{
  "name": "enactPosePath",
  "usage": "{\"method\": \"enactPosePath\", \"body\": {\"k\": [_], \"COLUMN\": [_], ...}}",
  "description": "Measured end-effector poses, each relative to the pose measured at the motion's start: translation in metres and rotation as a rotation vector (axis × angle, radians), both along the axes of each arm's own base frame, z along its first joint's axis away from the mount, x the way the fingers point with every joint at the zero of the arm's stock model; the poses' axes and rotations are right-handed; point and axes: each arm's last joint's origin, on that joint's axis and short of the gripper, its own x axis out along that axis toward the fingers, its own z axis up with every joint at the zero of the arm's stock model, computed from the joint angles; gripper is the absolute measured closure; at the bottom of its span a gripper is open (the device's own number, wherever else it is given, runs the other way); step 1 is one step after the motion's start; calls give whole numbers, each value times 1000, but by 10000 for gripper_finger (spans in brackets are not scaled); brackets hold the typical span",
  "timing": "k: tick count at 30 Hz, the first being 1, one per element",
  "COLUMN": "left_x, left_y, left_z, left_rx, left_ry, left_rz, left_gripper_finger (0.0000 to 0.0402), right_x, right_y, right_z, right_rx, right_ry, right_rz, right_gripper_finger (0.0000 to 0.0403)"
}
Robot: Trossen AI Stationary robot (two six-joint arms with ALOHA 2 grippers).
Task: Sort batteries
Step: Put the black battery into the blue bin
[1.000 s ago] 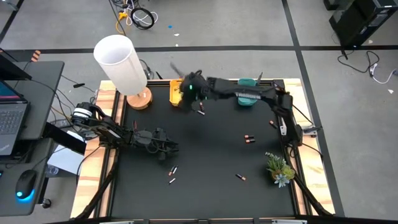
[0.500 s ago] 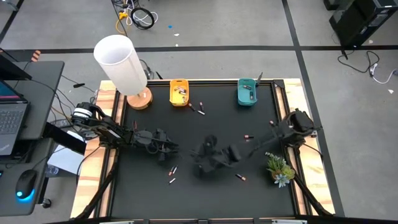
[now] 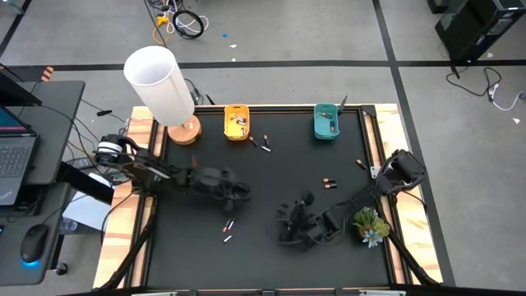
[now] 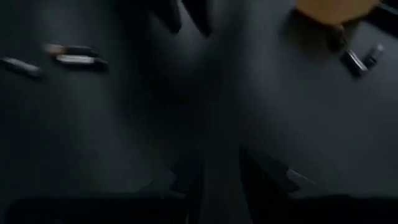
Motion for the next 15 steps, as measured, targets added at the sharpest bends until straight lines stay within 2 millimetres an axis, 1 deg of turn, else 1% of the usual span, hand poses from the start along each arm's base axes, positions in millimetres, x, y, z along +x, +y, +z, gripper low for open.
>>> {"method": "enactPosePath", "body": {"k": [3, 4, 6, 8, 10, 12, 15], "left_x": [19, 25, 34, 38, 41, 43, 43], "left_y": [6, 6, 4, -1, -5, -5, -2], "left_z": [9, 14, 24, 30, 35, 39, 40], "left_rx": [85, 108, 157, 195, 206, 222, 274], "left_ry": [152, 177, 202, 231, 267, 304, 358], "left_rz": [-13, -26, -69, -129, -148, -157, -133], "left_gripper_finger": [252, 255, 260, 265, 268, 270, 270], "right_x": [-7, -11, -18, -24, -32, -40, -51], "right_y": [-4, -3, 3, 8, 12, 14, 11], "right_z": [-8, -7, 1, 10, 14, 13, 5], "right_rx": [15, 25, 47, 76, 82, 66, 30], "right_ry": [45, 52, 33, 18, 16, 7, -22], "right_rz": [13, 27, 56, 91, 120, 126, 95], "right_gripper_finger": [293, 293, 293, 293, 292, 293, 295]}}
